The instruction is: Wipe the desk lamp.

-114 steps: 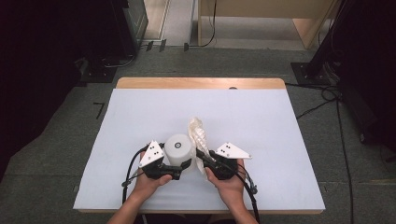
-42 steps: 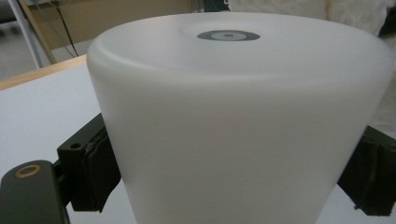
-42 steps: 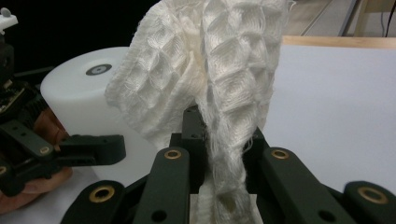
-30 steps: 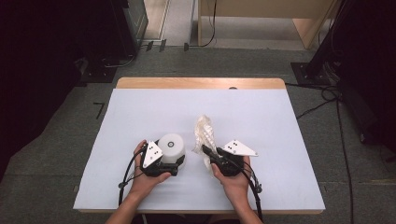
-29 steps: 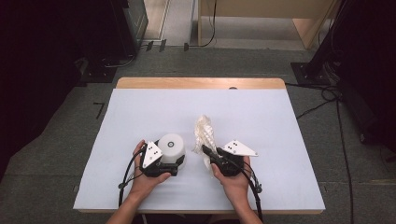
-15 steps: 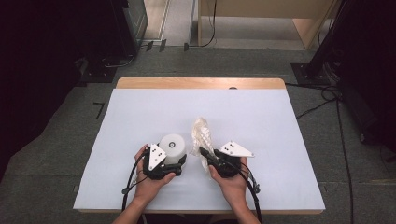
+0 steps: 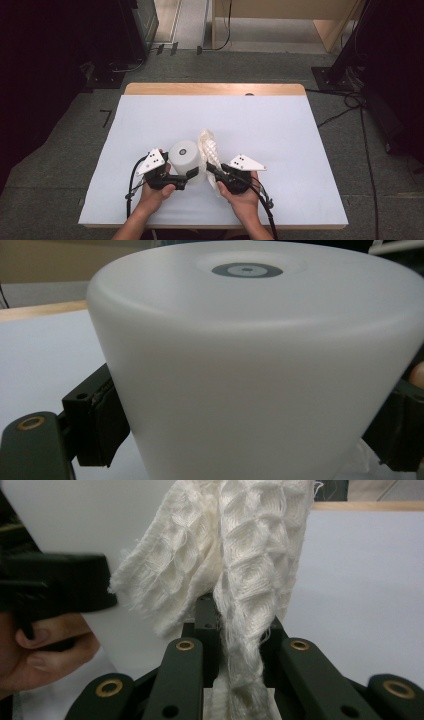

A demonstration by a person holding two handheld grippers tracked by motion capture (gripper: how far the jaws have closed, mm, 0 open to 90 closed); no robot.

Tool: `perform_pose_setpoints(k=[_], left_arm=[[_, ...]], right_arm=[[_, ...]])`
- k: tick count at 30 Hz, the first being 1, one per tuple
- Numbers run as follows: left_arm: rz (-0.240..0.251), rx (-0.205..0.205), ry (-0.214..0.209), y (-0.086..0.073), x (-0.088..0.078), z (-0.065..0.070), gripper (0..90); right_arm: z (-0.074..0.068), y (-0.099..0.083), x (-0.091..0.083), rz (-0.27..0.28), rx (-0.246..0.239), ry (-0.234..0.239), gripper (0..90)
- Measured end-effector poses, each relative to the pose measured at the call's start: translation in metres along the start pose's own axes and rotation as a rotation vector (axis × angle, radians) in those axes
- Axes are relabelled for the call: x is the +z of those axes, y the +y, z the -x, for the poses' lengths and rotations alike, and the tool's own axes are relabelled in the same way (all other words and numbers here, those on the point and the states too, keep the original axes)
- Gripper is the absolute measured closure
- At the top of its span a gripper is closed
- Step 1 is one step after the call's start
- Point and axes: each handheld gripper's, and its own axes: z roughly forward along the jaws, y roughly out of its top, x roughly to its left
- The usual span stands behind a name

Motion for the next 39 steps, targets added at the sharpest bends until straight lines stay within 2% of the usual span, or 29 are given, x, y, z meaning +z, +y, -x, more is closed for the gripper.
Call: perform_pose_setpoints(k=[2,5,9,11,14,20,24,30,35,39], left_arm=[[-0.011,0.01,0.0,-0.001,0.002,0.002,9.0],[-0.048,0.018,-0.022,-0.006,0.01,0.006,9.0],[-0.081,0.038,-0.021,-0.009,0.016,0.01,9.0],[-0.076,0.039,-0.021,-0.008,0.015,0.01,9.0],[-0.064,0.032,-0.026,-0.006,0.013,0.008,9.0],[-0.015,0.013,-0.014,0.003,0.001,-0.001,9.1],[-0.012,0.006,-0.02,0.002,0.0,-0.004,9.1],[-0.065,0.026,-0.024,-0.005,0.009,0.0,9.0],[-0.107,0.056,-0.026,-0.009,0.017,0.006,9.1],[-0.094,0.06,-0.037,-0.008,0.015,0.005,9.0]], right_arm=[[-0.001,0.001,-0.001,0.004,-0.001,-0.001,79.0],[0.001,0.007,-0.008,0.031,0.01,-0.008,79.1],[0.0,0.015,-0.015,0.063,0.005,-0.008,79.2],[0.0,0.016,-0.016,0.067,-0.005,-0.011,79.2],[0.001,0.014,-0.014,0.051,0.007,-0.008,79.2],[0.004,-0.001,0.002,-0.029,0.017,-0.018,79.2],[0.002,-0.002,0.005,-0.045,0.012,-0.022,79.2],[0.002,0.003,0.0,-0.018,0.01,-0.023,79.2],[0.001,0.013,-0.011,0.036,0.007,-0.017,79.2],[0.004,0.012,-0.01,0.03,0.009,-0.022,79.2]])
